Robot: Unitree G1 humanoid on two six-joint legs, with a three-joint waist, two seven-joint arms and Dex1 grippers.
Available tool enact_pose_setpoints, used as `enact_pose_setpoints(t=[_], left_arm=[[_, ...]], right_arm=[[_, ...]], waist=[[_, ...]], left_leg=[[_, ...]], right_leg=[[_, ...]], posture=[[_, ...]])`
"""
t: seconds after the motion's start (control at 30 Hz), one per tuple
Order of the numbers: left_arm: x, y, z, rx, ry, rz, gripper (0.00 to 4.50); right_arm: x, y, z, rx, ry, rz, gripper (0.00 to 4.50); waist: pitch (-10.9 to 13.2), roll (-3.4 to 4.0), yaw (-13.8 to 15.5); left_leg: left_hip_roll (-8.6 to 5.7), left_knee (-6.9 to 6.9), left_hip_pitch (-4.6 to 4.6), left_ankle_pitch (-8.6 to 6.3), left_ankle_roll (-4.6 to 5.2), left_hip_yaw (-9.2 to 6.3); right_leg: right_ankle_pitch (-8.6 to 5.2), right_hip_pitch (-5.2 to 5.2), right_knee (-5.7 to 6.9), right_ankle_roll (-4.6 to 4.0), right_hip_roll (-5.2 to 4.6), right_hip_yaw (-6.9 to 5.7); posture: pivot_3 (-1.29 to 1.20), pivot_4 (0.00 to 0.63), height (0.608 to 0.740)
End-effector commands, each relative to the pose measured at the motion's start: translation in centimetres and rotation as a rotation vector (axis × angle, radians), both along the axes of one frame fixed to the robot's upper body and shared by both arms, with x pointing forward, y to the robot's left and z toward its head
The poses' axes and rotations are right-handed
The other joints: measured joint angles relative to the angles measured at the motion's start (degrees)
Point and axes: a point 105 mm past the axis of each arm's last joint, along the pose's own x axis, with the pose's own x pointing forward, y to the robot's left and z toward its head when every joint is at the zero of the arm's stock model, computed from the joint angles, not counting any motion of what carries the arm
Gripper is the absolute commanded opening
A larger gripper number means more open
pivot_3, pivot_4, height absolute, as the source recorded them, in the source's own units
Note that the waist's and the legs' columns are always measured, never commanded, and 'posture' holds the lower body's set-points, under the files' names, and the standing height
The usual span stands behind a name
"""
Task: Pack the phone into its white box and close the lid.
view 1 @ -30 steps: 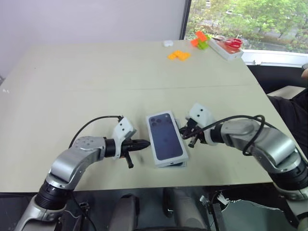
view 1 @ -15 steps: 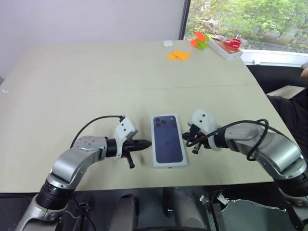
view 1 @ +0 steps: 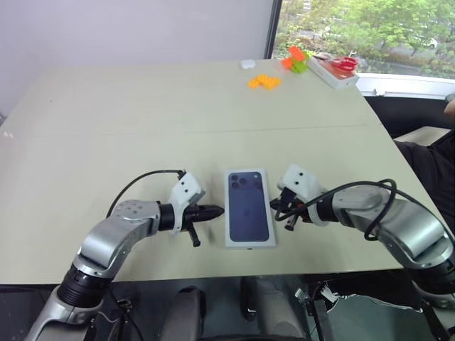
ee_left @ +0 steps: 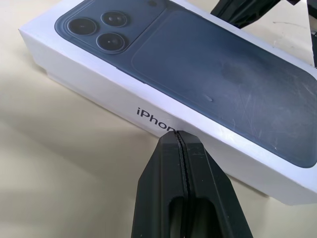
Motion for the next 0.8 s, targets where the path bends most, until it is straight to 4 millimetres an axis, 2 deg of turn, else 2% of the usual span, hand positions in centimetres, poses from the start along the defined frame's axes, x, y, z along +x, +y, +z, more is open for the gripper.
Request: enact_pose_setpoints(t=[0.03, 0.8], left_arm=[[0.0, -0.8, 1.0, -0.021, -0.049, -0.034, 0.00], [0.1, -0.3, 1.2, -0.035, -0.048, -0.011, 0.00]], right_arm=[[-0.6, 0.5, 0.8, 0.011, -0.032, 0.041, 0.04], [-0.2, -1.0, 1.1, -0.033, -0.055, 0.016, 0.04]], waist=[[0.00, 0.00, -0.01], [0.00, 0.00, 0.00]], left_leg=[[0.00, 0.00, 0.00, 0.00, 0.00, 0.00], [-0.01, 0.01, 0.01, 0.00, 0.00, 0.00]], right_leg=[[0.00, 0.00, 0.00, 0.00, 0.00, 0.00], [0.00, 0.00, 0.03, 0.00, 0.00, 0.00]], posture=[[0.00, 0.150, 0.726], [0.00, 0.150, 0.726]])
